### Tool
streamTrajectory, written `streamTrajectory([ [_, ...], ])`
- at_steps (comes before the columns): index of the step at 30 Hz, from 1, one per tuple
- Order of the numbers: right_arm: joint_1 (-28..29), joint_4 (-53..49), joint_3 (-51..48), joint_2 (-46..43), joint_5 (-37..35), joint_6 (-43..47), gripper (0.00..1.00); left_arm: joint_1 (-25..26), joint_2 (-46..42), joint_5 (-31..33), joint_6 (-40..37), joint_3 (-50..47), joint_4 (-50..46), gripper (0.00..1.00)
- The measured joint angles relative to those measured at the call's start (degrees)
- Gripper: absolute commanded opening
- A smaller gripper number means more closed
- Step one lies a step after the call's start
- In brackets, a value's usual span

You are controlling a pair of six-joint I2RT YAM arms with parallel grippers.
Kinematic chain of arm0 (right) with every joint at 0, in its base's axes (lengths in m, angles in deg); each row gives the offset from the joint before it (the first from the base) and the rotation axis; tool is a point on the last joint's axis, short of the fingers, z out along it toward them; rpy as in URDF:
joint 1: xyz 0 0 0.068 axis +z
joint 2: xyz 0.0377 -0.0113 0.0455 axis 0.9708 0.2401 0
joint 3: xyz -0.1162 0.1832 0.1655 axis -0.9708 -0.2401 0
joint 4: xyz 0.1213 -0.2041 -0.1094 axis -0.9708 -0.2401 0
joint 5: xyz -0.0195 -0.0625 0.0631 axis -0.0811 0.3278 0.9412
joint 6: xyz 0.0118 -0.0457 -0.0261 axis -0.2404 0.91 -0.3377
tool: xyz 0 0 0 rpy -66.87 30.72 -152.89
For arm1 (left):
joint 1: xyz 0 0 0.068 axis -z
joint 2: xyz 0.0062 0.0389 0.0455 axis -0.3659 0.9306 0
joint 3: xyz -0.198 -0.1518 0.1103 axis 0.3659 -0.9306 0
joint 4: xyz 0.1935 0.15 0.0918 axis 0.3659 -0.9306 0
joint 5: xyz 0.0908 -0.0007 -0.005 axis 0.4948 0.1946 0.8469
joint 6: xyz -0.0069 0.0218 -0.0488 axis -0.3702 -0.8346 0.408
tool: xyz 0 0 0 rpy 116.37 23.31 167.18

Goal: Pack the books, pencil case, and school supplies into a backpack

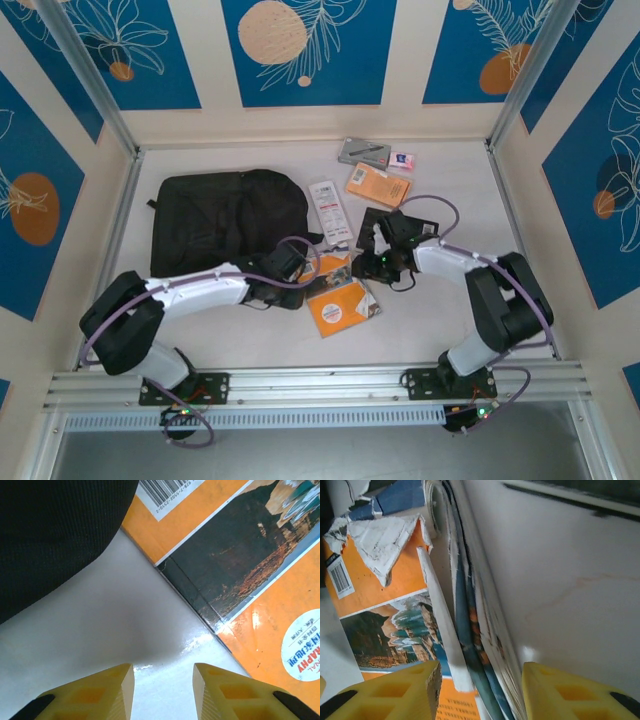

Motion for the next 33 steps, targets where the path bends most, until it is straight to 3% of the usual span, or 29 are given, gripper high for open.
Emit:
streamTrajectory([
  [6, 1.64, 1.05, 1.51, 2.99, 2.03, 1.38, 0.51, 0.00, 2.14, 0.04, -0.02, -0.04, 2.08, 0.35],
  [14, 6.91, 3.56, -1.86, 0.70, 4.02, 1.33, 0.53, 0.00, 4.33, 0.13, -0.31, -0.04, 2.38, 0.33],
  [20, 7.52, 4.61, -6.88, -3.85, 4.72, -0.02, 0.56, 0.00, 4.22, 0.22, -0.46, -0.24, 2.49, 0.34],
  [25, 7.52, 4.63, -7.28, -4.28, 4.59, -0.46, 0.56, 0.00, 0.90, 0.70, 0.13, -1.95, 1.84, 0.41],
  [33, 7.52, 4.98, -7.23, -4.02, 4.37, -2.49, 0.55, -0.20, -0.87, 1.16, 1.55, -3.41, 1.38, 0.39],
])
